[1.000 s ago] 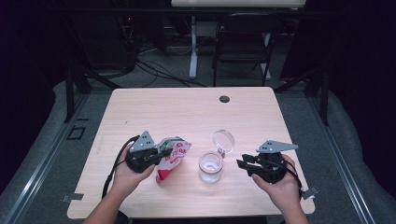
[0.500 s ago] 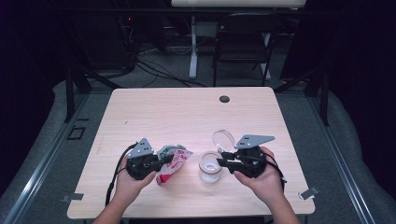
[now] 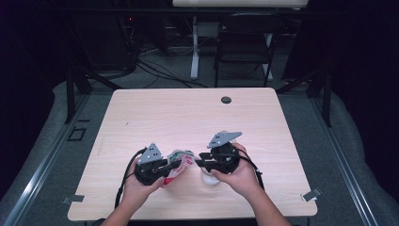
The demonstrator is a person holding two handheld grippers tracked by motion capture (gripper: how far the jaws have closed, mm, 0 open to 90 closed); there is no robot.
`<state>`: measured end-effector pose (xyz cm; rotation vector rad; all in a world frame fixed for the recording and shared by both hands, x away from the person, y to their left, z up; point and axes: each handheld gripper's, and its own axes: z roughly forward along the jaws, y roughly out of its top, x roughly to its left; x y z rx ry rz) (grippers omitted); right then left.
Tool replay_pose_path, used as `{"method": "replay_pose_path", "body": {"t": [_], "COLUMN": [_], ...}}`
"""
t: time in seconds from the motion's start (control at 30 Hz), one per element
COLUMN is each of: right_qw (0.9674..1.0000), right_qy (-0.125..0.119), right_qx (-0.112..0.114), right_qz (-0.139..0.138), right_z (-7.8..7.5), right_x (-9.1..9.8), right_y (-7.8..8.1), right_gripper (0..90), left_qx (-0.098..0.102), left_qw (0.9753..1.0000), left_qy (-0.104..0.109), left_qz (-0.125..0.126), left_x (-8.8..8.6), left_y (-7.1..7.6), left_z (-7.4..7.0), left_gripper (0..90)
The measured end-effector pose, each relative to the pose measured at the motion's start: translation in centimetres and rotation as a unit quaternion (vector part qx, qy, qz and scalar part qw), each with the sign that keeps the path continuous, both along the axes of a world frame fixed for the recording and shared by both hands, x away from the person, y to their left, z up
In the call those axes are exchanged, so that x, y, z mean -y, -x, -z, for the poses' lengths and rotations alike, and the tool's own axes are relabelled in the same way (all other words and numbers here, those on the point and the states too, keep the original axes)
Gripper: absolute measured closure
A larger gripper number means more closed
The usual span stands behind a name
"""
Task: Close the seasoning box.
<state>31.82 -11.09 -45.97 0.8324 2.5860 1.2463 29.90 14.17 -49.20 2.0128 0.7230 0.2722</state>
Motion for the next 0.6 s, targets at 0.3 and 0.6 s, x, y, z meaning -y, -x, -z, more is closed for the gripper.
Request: {"method": "replay_pose_path", "body": {"t": [0.3,0.6], "right_qw": [0.9999,0.9995], "right_qy": [0.012,0.019], "right_qx": [0.004,-0.008], "right_qz": [-0.010,-0.024], "right_z": [0.8,1.4], "right_x": [-1.3,-2.2], "right_y": [-0.8,-1.3], "right_gripper": [73.8,85.3], "left_qx": [-0.002,0.000], "left_qw": [1.0000,0.9998], "left_qy": [0.004,0.001], "left_qz": [-0.009,-0.021], "left_x": [-0.1,-0.2], "left_y": [0.1,0.6], "left_z": [0.2,1.0], "left_gripper": [84.5,78.6]}}
